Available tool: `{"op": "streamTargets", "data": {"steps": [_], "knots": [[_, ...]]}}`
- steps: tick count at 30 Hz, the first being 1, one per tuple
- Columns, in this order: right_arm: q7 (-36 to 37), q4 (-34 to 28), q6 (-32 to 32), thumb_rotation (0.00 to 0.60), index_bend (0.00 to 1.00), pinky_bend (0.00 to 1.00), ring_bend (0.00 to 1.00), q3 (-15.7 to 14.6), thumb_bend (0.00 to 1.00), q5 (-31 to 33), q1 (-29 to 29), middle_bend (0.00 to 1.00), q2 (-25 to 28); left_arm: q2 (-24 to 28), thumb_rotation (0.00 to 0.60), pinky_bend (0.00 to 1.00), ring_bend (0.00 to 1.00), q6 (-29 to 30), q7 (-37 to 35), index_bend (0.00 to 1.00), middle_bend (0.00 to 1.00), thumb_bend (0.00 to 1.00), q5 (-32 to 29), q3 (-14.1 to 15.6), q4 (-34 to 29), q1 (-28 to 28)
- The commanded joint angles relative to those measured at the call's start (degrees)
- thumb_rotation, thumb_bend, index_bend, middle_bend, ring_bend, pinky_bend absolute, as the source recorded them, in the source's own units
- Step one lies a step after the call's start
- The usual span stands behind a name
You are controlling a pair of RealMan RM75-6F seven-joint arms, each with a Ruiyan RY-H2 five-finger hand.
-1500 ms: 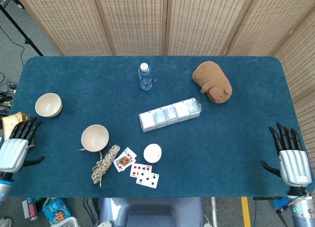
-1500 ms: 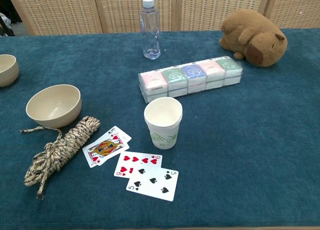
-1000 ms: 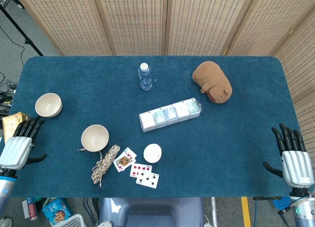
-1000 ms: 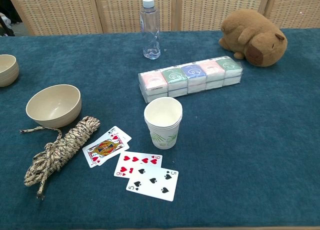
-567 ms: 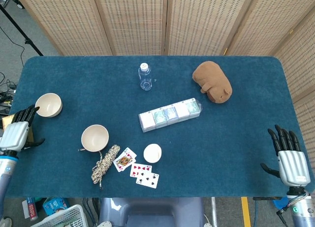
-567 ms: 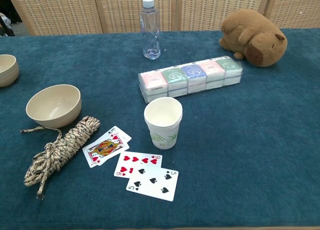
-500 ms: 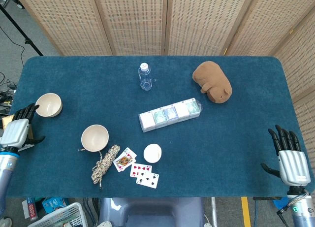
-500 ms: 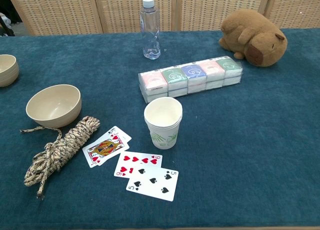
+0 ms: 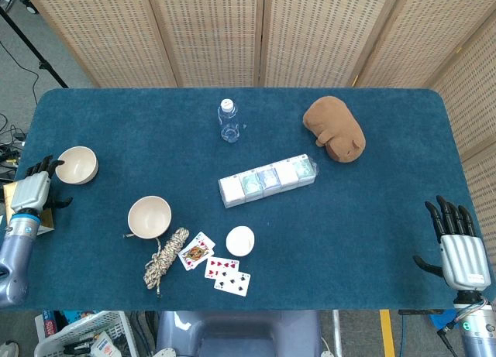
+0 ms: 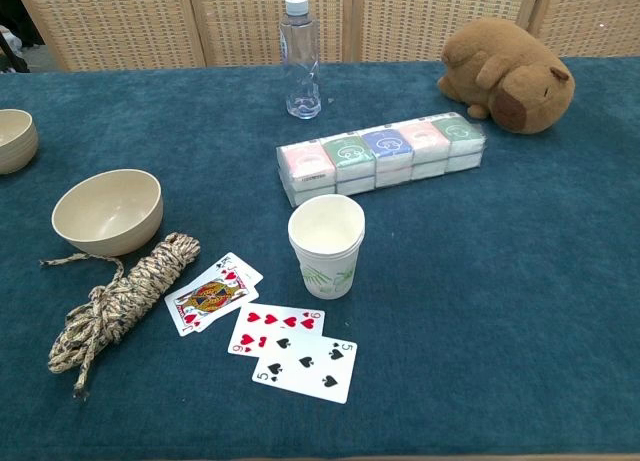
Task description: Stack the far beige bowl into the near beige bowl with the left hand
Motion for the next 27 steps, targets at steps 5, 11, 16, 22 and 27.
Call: {"op": "streamTargets", "data": {"steps": [5,11,16,22,27], "knots": [[0.21,0.40,-0.55,0.600,0.00,0.00,0.00,0.00,0.00,0.37,0.18,0.00,-0.21,-5.10,0.600,0.00,0.00,-1.46,-0.94,0.39,0.00,0.31,0.43,-0.68,7.19,-2.44],[0.35,0.81,-1.18,0.600,0.00,0.00,0.00,-0.04,0.00,0.79,0.34,0.00,-0.41,-7.96,0.600,0.00,0.00,-3.66,0.36,0.53,0.00,0.36,-0.70,-1.28,11.39,-4.20],[0.65,1.06,-1.73,0.600,0.00,0.00,0.00,0.07,0.00,1.36,0.48,0.00,-0.45,-10.07,0.600,0.00,0.00,-2.87,1.79,0.58,0.00,0.42,-1.24,-1.77,14.00,-4.64],[0.92,1.04,-2.18,0.600,0.00,0.00,0.00,-0.07,0.00,1.48,0.57,0.00,-0.35,-10.92,0.600,0.00,0.00,-3.27,2.48,0.67,0.00,0.50,-1.59,-2.06,15.14,-4.81],[0.85,0.93,-2.28,0.600,0.00,0.00,0.00,-0.16,0.00,1.43,0.61,0.00,-0.32,-10.24,0.600,0.00,0.00,-0.60,2.18,0.70,0.00,0.52,0.12,-1.96,13.59,-4.24]]}}
